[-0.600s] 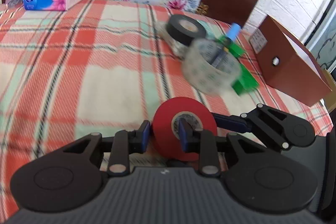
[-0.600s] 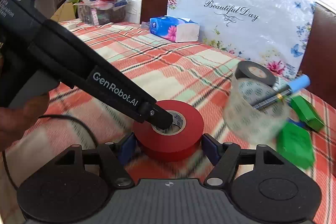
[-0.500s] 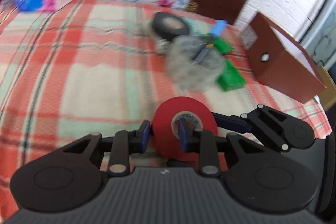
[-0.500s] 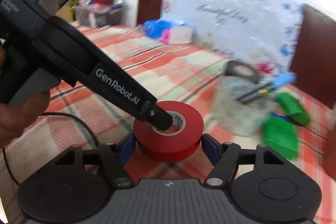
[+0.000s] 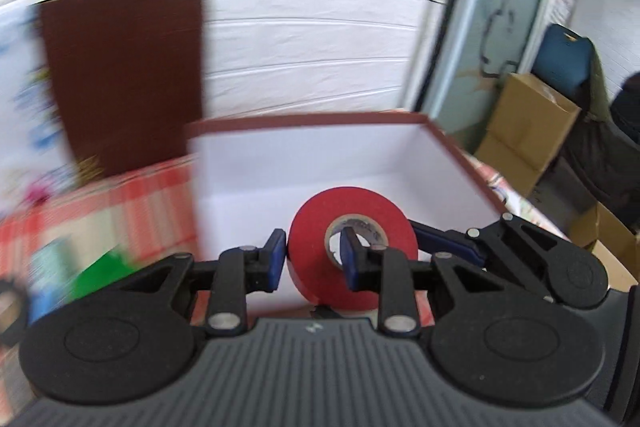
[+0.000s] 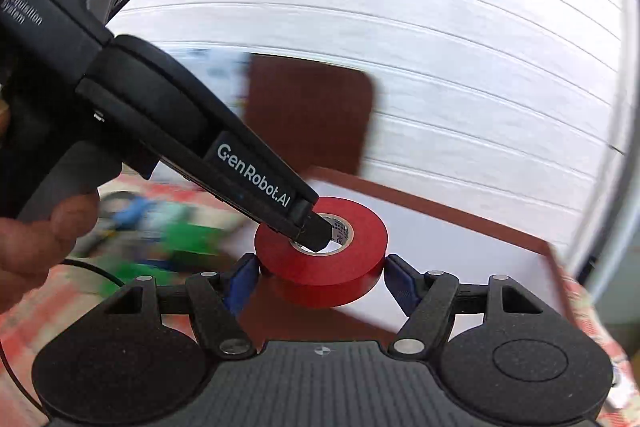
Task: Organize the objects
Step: 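Carry the red tape roll in the left tool into the brown box and release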
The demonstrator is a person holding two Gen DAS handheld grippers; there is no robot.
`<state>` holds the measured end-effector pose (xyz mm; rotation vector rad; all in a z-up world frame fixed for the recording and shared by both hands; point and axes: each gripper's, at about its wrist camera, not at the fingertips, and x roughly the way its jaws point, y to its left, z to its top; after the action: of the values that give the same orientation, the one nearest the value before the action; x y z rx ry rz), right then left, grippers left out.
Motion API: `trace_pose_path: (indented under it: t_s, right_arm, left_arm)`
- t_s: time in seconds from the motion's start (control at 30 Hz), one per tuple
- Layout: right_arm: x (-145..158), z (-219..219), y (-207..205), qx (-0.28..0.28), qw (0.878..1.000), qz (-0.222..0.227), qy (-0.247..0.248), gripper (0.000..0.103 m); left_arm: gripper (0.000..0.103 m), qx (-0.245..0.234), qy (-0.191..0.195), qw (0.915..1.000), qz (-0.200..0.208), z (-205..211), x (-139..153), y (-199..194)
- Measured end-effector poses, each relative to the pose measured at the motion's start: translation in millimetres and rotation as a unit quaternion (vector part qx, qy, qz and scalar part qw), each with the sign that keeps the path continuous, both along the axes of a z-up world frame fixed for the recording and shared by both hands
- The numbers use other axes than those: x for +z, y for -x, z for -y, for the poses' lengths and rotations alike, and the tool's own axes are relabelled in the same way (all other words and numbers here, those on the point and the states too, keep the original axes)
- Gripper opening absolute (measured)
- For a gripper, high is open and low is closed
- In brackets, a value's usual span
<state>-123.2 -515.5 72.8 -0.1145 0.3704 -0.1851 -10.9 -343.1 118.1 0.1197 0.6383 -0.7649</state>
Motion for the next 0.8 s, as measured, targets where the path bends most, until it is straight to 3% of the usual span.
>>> trace_pose_path:
  t_s: [0.1,0.17,0.2,0.23,0.3,0.37,0.43,0.53,0.6,0.67,0.8]
  right_arm:
    - [-10,33,-12,-0.021,1.000,-0.006,-0.017,0.069]
    - [-19,47,-25,-0.018,0.999,-0.005,-0.038,0.071]
    - [-23,51,-31,-0.022,0.999,-0.003,-0.045,0.083]
    - [-27,53,-37,-0.026,0.998,0.002,-0.049,0.088]
    - [-34,62,-45,-0.021,0.998,0.011,-0.054,0.087]
    - [-39,74,-54,-0.018,0.999,0.017,-0.047,0.089]
    - [-41,84,-68,-0.021,0.999,0.024,-0.032,0.086]
    - [-39,99,-83,-0.034,0.998,0.029,-0.032,0.086]
    - [-37,105,-90,-0.050,0.998,0.031,-0.025,0.087]
    - [-36,102,-82,-0.065,0.997,0.035,-0.030,0.087]
    - [-22,74,-44,-0.066,0.995,0.079,-0.013,0.086]
  left_arm:
    - [0.033,-0.009,-0.014,0.9999,-0.006,56,-15,-23]
    - [0.055,-0.013,-0.016,0.9998,0.000,83,-22,-32]
    - [0.057,-0.010,-0.017,0.9998,0.005,93,-24,-38]
    - [0.058,-0.004,-0.023,0.9996,0.016,100,-34,-48]
    - [0.060,0.003,-0.041,0.9984,0.038,113,-47,-60]
    - [0.060,0.009,-0.043,0.9987,0.025,116,-57,-73]
    - [0.061,0.003,-0.015,0.9998,0.014,114,-54,-79]
    - [0.062,0.005,-0.028,0.9970,0.072,128,-50,-78]
    - [0.062,0.000,-0.036,0.9959,0.083,134,-47,-84]
    - [0.061,0.003,-0.030,0.9974,0.066,131,-46,-90]
    - [0.062,-0.003,0.029,0.9987,0.041,91,-28,-68]
